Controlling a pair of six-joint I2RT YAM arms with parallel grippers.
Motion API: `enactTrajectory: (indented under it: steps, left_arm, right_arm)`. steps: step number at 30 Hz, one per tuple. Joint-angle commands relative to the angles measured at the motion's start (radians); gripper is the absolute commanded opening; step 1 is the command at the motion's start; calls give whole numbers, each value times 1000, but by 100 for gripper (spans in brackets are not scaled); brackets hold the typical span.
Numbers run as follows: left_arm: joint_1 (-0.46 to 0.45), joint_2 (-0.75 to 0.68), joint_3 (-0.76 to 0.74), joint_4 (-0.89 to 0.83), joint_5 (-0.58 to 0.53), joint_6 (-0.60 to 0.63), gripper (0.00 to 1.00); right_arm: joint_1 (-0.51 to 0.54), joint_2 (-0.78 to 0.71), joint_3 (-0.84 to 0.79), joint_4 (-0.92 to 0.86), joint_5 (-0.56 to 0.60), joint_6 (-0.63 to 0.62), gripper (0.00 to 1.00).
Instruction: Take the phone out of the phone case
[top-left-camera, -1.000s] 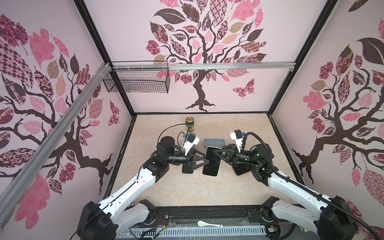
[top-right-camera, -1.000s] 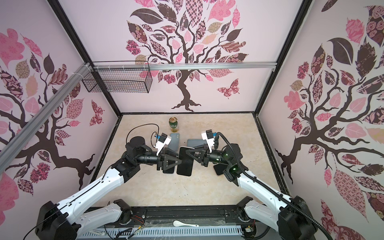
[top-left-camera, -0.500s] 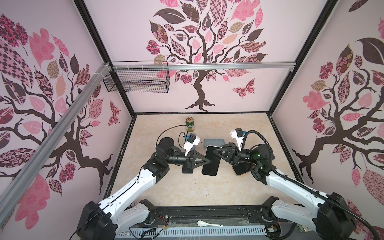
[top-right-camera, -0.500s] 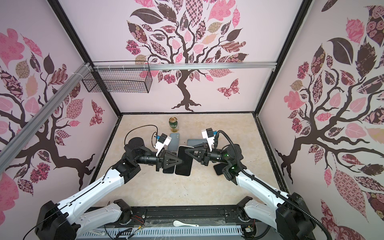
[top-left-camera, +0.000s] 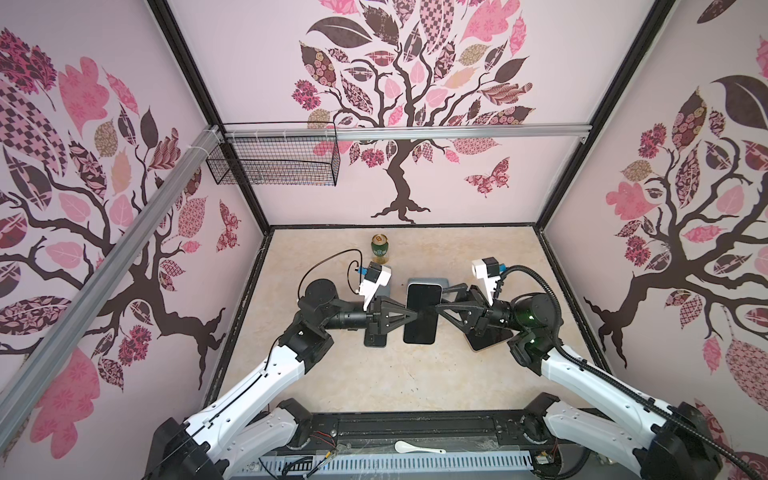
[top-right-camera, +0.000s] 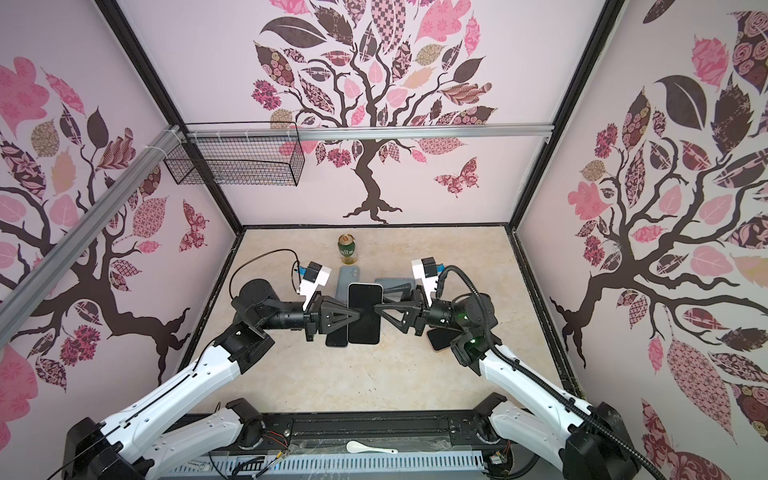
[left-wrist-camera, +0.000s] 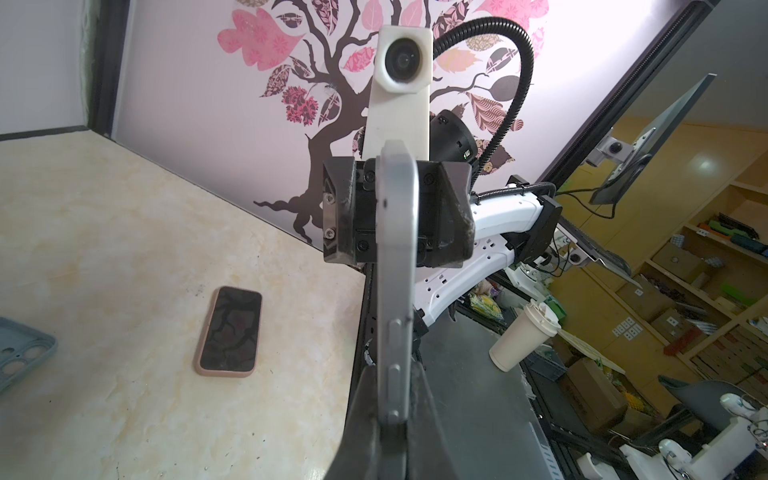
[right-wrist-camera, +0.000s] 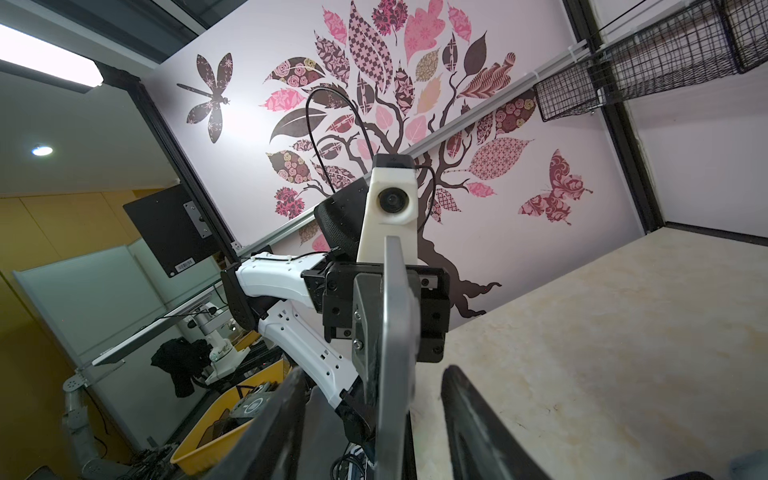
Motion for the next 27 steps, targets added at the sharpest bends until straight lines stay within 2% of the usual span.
enactTrajectory:
  steps: [1, 12, 27]
  left_arm:
    - [-1, -10, -4, 52, -34, -16, 0]
    - [-1, -3, 8, 28, -41, -10, 0]
    - [0, 7, 12, -35, -65, 26, 0]
  right_arm:
    - [8, -6, -6, 40, -13, 10, 52]
    - [11, 7, 10, -47, -27, -26, 39]
    - [14, 10, 8, -62, -10, -36, 12]
